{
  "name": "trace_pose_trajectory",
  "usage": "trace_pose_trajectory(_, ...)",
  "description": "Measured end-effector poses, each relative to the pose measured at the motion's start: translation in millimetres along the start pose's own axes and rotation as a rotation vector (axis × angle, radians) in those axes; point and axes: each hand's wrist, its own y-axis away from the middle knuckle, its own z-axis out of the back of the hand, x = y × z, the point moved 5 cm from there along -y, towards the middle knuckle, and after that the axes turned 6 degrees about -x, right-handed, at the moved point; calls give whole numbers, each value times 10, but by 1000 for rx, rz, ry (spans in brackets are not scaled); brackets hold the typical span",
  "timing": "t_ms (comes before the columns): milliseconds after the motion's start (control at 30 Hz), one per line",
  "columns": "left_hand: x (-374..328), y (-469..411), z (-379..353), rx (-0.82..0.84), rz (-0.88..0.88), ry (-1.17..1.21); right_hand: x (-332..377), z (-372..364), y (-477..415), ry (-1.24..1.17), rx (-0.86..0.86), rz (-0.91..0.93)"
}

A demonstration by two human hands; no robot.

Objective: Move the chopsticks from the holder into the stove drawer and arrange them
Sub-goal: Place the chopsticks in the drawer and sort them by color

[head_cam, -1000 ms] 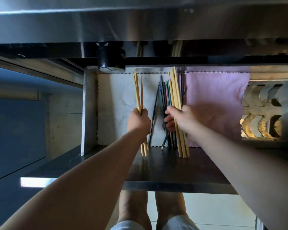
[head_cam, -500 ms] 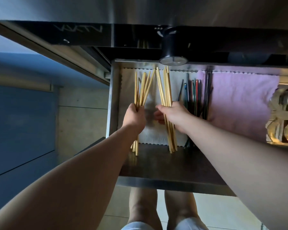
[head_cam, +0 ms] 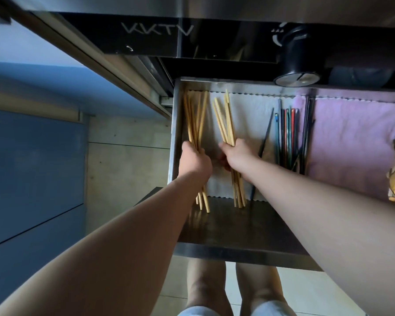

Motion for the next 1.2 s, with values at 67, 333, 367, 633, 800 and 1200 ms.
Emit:
trace_pose_trajectory(67,5,-11,5,9,32,18,1,4,10,-14,-46,-16)
trace_pose_trajectory(333,8,-118,4,-31,97,25,85,-55,-80,59,-75,68)
trace_pose_trajectory(367,0,-100,12,-34,79,-3,92,-51,-82,61,-106,95)
trace_pose_trajectory(633,-84,89,-36,-17,-70,-230,56,88,-88,8,-253,138)
trace_pose_trajectory(800,-74,46,-165,202,-269,-628,144,114,-103,3,-150,182)
trace_pose_trajectory(1200,6,53,-173,263,-314,-890,125,48,-173,-73,-36,276)
